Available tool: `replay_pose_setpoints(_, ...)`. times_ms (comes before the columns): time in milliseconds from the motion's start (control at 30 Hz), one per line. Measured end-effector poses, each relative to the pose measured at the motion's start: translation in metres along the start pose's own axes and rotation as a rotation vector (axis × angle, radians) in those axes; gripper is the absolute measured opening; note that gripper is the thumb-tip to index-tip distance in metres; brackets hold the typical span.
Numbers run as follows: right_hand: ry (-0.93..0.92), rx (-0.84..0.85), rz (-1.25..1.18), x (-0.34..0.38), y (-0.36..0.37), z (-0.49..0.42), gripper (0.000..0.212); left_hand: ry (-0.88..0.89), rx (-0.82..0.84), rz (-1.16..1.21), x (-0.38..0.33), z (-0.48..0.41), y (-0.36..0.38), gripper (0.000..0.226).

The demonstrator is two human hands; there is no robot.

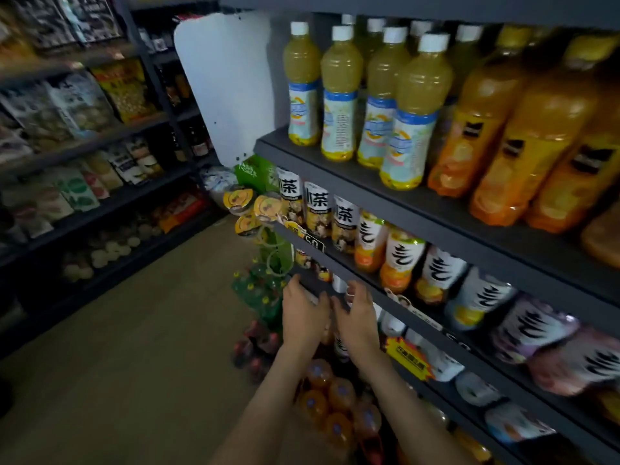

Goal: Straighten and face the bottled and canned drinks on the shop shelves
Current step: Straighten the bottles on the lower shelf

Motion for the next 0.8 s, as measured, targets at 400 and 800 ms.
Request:
replay_pose_setpoints(400, 0.249, -0.479, 0.038, 0.002, 0.032, -0.053, 0.050, 0.233, 0.294, -0.126, -0.023, -0.116, -0.002, 0.056)
replay_pose_setpoints(800, -0.051, -0.789, 0.128, 0.086, -0.020, -0.060, 0.040, 0.468, 0.266, 0.133, -0.111, -0.114, -0.024, 0.046)
Point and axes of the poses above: each hand's wrist, its own z-axis away from the middle knuckle, its own y-axis out of the palm, x = y × z, the point moved 7 cm from there along -z, towards the middle knuckle, and after that the axes turned 8 degrees about -y, right-handed, at the moved point
